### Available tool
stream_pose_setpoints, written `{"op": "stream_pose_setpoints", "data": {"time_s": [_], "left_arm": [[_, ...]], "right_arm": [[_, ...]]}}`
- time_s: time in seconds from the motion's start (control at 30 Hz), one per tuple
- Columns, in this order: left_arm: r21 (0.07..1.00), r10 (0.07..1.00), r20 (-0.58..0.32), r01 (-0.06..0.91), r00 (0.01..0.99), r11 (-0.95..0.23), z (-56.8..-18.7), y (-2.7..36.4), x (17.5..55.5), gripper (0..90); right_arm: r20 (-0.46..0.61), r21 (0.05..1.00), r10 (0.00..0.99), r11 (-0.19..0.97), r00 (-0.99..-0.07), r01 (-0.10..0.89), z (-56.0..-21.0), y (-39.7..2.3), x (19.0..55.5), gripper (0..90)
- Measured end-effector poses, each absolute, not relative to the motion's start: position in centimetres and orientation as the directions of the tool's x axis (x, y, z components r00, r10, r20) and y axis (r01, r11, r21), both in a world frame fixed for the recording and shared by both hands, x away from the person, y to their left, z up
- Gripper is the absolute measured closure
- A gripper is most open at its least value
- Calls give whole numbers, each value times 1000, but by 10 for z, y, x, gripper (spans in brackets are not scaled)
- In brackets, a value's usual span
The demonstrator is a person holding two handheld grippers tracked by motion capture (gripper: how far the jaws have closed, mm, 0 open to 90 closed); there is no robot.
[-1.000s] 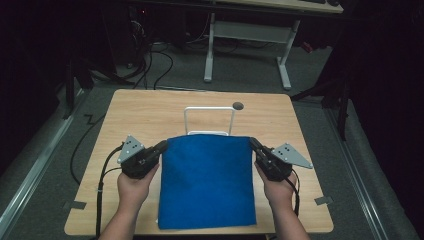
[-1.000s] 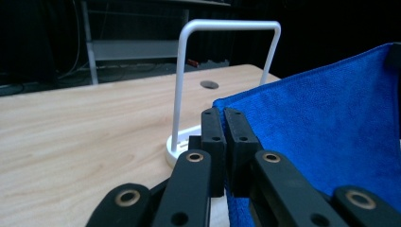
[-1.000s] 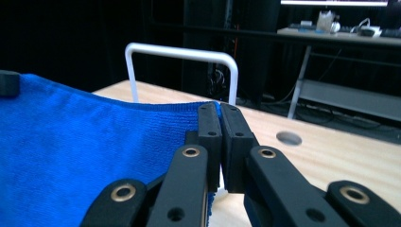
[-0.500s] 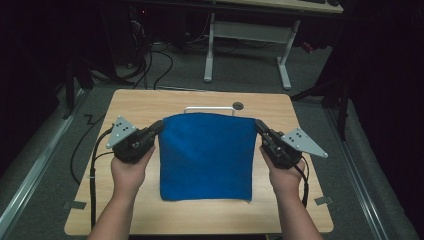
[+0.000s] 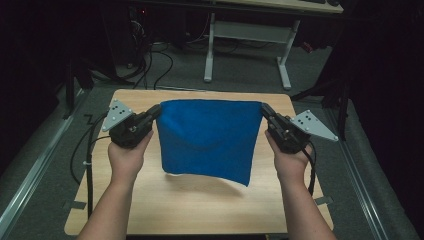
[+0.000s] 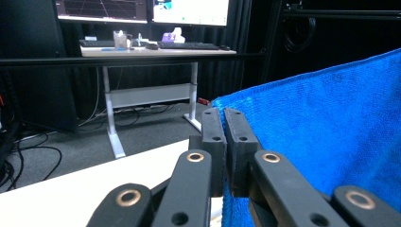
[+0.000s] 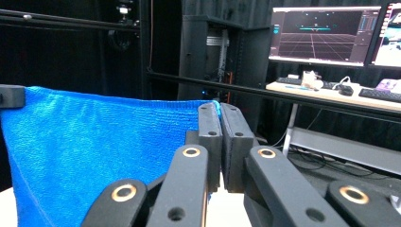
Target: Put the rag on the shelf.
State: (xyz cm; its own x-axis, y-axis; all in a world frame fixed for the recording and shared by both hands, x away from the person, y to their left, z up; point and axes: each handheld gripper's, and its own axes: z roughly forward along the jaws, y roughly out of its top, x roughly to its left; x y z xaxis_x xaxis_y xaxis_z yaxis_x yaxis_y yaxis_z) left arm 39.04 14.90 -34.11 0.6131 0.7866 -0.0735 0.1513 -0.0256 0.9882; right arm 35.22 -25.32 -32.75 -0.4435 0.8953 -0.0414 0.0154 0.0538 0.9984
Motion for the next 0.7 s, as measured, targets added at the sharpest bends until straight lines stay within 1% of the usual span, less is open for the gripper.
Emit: {"op": "stream_pose_setpoints", "data": {"time_s": [0.2,0.5,0.7], "left_arm": [[987,787,-87,158,611,-13,-335,148,404,882],[989,802,-44,142,595,-52,-323,140,426,883],[986,820,-37,153,572,-63,-320,132,447,883]], "right_arm": [[-37,998,900,53,-433,25,-323,-254,365,890],[-21,998,903,45,-429,47,-314,-253,389,890],[-24,997,905,51,-425,52,-306,-249,407,890]]}}
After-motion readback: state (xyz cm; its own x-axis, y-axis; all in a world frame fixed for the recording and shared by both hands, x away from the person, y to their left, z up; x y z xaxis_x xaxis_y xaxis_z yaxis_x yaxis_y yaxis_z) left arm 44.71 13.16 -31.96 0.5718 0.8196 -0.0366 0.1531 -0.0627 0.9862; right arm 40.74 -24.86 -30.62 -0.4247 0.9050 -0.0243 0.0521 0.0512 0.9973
